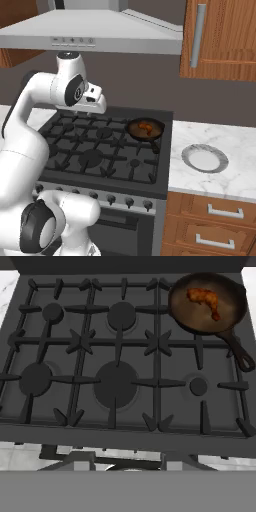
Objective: Place the chicken drumstick on the plate and place the onion on the same plate.
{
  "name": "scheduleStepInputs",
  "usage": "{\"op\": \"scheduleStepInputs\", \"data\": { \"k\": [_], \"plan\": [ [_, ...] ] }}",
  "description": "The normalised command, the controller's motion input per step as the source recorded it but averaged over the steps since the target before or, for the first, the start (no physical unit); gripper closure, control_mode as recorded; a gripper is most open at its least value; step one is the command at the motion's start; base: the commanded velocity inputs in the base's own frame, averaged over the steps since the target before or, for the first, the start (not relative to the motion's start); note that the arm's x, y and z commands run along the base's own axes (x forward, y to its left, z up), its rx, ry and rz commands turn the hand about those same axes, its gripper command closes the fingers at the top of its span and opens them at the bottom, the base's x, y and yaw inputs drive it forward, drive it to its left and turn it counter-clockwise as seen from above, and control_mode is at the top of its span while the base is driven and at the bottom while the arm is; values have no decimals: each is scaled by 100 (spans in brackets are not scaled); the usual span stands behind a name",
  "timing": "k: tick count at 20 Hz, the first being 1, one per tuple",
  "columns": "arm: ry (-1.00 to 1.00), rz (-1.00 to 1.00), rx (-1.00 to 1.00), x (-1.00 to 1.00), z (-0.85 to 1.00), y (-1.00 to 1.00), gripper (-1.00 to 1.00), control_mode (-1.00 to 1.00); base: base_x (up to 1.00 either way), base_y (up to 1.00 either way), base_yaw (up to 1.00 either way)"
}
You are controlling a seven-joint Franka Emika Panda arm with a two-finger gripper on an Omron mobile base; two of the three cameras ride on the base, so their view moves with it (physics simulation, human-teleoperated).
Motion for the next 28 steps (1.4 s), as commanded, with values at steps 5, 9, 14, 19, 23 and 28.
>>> {"op": "scheduleStepInputs", "data": {
  "k": [5,9,14,19,23,28],
  "plan": [
    [0,0,4,-7,-3,-8,-100,-100,0,0,0],
    [-11,0,8,-18,-13,-37,-100,-100,0,0,0],
    [-20,3,5,-14,-15,-49,-100,-100,0,0,0],
    [-13,3,0,-1,-25,-43,-100,-100,0,0,0],
    [0,5,-3,27,-21,-30,-100,-100,0,0,0],
    [5,3,0,39,-13,-30,-100,-100,0,0,0]
  ]
}}
